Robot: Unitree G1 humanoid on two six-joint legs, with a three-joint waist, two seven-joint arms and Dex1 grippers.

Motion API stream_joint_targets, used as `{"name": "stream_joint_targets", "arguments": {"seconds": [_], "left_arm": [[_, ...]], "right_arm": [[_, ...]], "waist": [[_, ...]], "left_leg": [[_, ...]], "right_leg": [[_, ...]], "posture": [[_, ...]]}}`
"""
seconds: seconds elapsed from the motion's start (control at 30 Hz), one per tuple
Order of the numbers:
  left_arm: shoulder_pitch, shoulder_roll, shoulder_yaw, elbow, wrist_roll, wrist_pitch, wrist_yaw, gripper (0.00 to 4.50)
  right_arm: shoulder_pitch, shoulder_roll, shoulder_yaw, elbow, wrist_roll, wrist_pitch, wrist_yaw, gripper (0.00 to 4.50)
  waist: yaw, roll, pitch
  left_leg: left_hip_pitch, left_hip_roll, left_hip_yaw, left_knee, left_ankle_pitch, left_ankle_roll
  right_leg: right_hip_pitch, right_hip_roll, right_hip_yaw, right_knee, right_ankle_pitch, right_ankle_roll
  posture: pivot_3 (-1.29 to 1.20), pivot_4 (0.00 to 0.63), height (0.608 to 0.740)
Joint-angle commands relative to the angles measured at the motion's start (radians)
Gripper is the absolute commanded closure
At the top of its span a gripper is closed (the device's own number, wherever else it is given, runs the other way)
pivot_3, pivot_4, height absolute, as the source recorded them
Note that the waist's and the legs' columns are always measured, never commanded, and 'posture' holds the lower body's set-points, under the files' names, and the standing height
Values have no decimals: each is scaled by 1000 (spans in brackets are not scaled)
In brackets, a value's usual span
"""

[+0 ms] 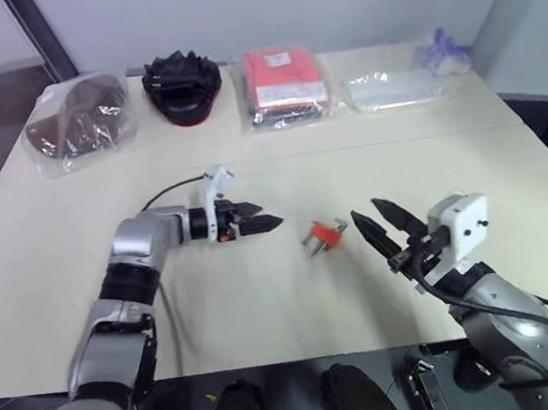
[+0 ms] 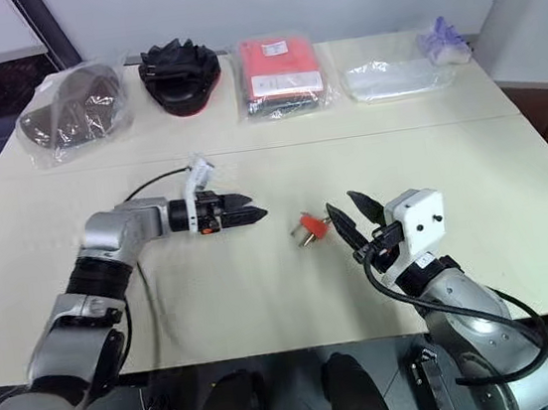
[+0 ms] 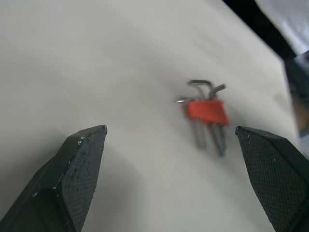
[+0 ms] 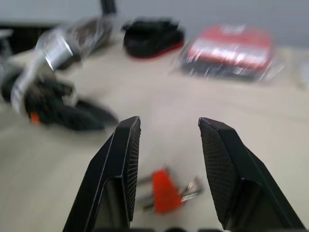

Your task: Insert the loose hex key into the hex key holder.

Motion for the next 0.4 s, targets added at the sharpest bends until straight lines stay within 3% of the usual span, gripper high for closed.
{"name": "stream_joint_targets", "arguments": {"seconds": [0.03, 0.27, 0.4], "left_arm": [[30, 31, 21, -140, -11, -44, -28, 37], [133, 65, 37, -325, -29, -65, -17, 37], [190, 63, 55, -420, -57, -51, 15, 37]], "right_arm": [[40, -145, -77, -3, 58, 83, 119, 2509], [159, -387, -210, 27, 64, 122, 332, 2509], [213, -436, -316, 48, 63, 108, 404, 2509]], "waist": [[5, 0, 0], [2, 0, 0], [-2, 0, 0]], "left_leg": [[0, 0, 0, 0, 0, 0], [1, 0, -1, 1, 0, 0], [1, 0, -2, 1, 0, 1]], "right_leg": [[1, 0, 0, 0, 0, 0], [3, 1, 2, -1, 0, 0], [3, 2, 2, -1, 0, 0]], "posture": [[0, 150, 740], [0, 150, 740], [0, 150, 740]]}}
